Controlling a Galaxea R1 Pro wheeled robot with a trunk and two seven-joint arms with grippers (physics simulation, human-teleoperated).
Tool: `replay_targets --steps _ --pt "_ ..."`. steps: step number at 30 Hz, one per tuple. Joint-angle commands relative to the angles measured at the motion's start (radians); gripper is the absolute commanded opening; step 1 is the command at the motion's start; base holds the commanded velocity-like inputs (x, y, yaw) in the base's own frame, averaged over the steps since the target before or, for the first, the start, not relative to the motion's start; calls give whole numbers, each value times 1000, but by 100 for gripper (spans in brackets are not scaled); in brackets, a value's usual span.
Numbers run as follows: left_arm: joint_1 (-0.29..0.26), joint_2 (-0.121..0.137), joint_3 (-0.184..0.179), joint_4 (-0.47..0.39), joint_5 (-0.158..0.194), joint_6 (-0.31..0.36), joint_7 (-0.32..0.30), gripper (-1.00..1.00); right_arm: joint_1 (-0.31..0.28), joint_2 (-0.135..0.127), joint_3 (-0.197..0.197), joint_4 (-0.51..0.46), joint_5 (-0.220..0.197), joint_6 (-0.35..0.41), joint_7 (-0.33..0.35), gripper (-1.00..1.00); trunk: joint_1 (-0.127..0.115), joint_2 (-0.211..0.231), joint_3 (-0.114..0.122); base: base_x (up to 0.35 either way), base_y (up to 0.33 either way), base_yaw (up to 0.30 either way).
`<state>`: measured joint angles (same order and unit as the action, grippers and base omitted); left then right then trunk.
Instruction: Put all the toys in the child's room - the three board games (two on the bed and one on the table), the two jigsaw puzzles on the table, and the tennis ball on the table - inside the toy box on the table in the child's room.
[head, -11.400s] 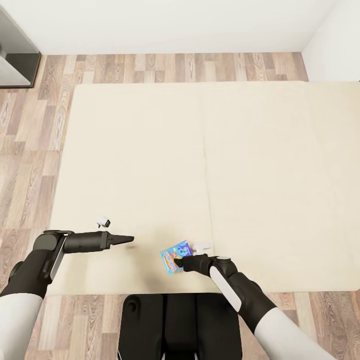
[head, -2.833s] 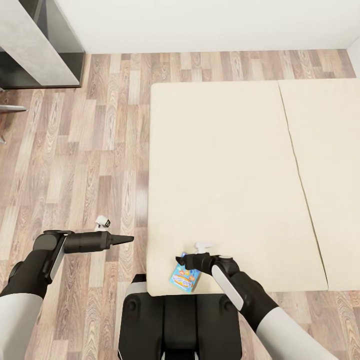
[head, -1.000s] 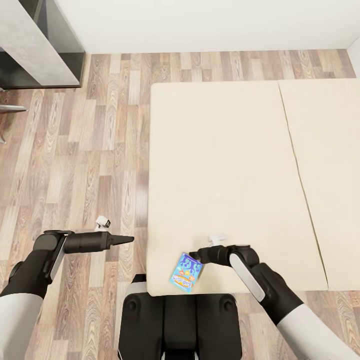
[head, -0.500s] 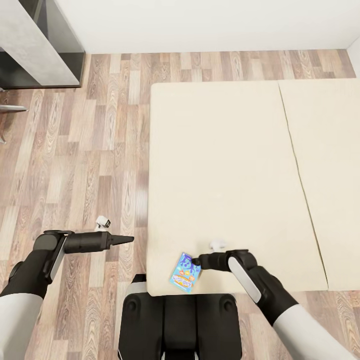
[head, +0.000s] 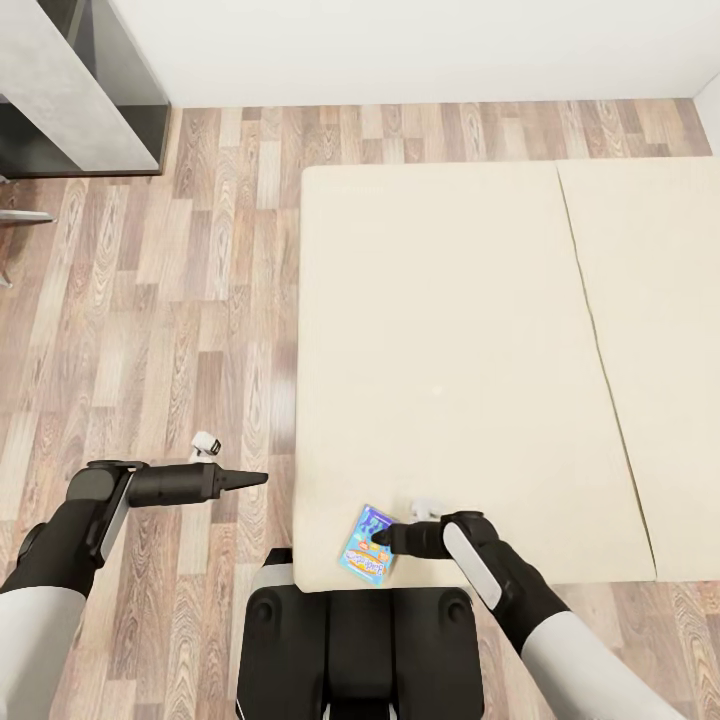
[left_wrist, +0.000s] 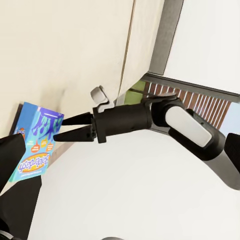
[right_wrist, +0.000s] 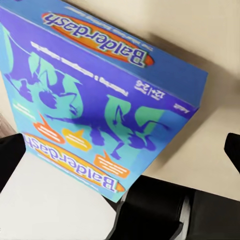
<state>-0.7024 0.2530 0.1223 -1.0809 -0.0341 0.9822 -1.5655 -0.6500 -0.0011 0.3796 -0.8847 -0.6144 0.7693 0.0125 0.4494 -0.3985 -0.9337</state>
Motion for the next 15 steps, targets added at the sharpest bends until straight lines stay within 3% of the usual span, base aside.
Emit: replay_targets --steps 1,10,15 --pt "0 0 0 -1 -4 10 -5 100 0 1 0 0 2 3 1 100 1 -2 -1 0 0 0" --pt "0 0 -1 -1 -3 11 -5 100 0 5 -2 3 2 -7 1 100 1 -2 -1 0 0 0" --pt "0 0 -1 -1 -3 11 -5 100 0 27 1 0 4 -49 2 100 1 -2 -1 0 0 0"
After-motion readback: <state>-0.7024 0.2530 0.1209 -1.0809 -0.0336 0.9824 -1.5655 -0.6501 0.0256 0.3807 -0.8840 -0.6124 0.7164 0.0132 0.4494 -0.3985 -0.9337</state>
